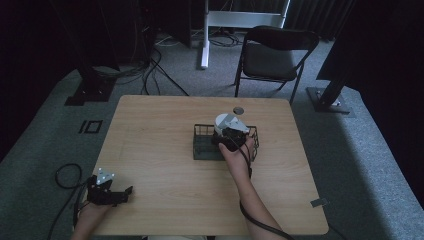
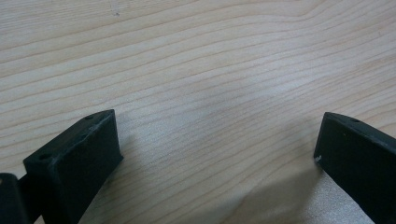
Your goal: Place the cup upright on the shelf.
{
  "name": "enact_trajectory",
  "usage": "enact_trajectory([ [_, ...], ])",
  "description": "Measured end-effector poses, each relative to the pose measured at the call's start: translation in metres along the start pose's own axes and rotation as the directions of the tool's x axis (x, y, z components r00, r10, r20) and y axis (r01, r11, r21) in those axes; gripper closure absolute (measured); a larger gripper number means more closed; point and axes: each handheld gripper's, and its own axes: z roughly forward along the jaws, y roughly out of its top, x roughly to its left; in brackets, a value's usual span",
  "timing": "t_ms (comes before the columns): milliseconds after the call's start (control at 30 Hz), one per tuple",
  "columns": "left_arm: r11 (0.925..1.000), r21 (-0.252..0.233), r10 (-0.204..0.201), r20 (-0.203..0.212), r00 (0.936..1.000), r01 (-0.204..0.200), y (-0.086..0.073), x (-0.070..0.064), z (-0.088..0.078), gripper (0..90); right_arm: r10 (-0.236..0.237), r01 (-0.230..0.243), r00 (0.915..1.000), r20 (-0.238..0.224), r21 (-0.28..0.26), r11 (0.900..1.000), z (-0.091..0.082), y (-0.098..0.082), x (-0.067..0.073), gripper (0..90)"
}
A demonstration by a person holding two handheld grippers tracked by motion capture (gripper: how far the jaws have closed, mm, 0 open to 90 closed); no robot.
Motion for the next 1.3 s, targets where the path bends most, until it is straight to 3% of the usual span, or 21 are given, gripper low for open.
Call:
enact_trajectory([
  [433,1.0000,0.000,0.000,0.000,1.0000,0.000,0.000,0.000,0.000,0.5,-0.022,0.022,0.9997,0.014,0.004,1.000,0.000,-0.003,0.001,18.0],
  [667,1.0000,0.000,0.000,0.000,1.0000,0.000,0.000,0.000,0.000,0.5,-0.035,0.035,0.9988,-0.033,-0.011,0.999,-0.004,-0.009,-0.001,12.9],
  [1000,1.0000,0.000,0.000,0.000,1.0000,0.000,0.000,0.000,0.000,0.5,-0.024,0.022,0.9979,-0.059,-0.042,0.999,-0.006,-0.018,-0.006,12.1],
  [1300,1.0000,0.000,0.000,0.000,1.0000,0.000,0.000,0.000,0.000,0.5,-0.015,0.005,0.9904,-0.138,-0.078,0.997,-0.010,-0.021,-0.014,12.6],
])
